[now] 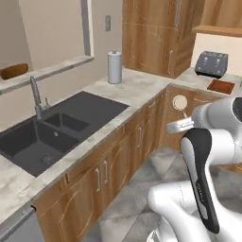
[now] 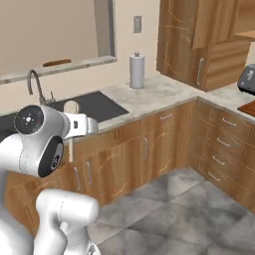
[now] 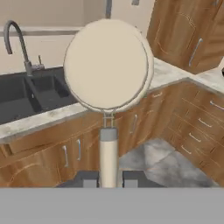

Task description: Grab the spray bottle from the cabinet, then place it next to the cutting board for sanitizing. Then grab the dish brush from the countertop next to the sink and place it next to the cutting board.

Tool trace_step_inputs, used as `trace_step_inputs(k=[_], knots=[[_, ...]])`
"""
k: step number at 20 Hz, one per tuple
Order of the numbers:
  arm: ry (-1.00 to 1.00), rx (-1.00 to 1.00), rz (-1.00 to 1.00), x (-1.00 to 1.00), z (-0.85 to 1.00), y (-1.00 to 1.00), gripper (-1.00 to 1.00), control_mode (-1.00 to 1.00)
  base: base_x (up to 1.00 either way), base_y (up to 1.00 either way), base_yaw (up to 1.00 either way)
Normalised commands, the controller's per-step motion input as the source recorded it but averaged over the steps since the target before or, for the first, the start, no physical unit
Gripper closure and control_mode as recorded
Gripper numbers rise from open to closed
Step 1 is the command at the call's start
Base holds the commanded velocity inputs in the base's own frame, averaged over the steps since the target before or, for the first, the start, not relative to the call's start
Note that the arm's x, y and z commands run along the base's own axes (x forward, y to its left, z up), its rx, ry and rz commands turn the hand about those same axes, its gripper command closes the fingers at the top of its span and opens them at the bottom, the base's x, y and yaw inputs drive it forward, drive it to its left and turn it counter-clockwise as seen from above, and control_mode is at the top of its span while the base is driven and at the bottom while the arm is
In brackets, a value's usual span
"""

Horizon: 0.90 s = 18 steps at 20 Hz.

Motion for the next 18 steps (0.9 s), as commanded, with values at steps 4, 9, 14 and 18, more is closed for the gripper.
trace_step_inputs(k=[4, 9, 14, 18], knots=[[0.0, 0.0, 0.0, 0.0, 0.0, 0.0, 1.0, 1.0, 0.0, -0.44, -0.87], [0.0, 0.0, 0.0, 0.0, 0.0, 0.0, 1.0, 1.0, 0.5, 0.07, -0.76], [0.0, 0.0, 0.0, 0.0, 0.0, 0.0, 1.0, 1.0, 0.98, 0.42, -0.6], [0.0, 0.0, 0.0, 0.0, 0.0, 0.0, 1.0, 1.0, 1.0, 0.56, -0.52]])
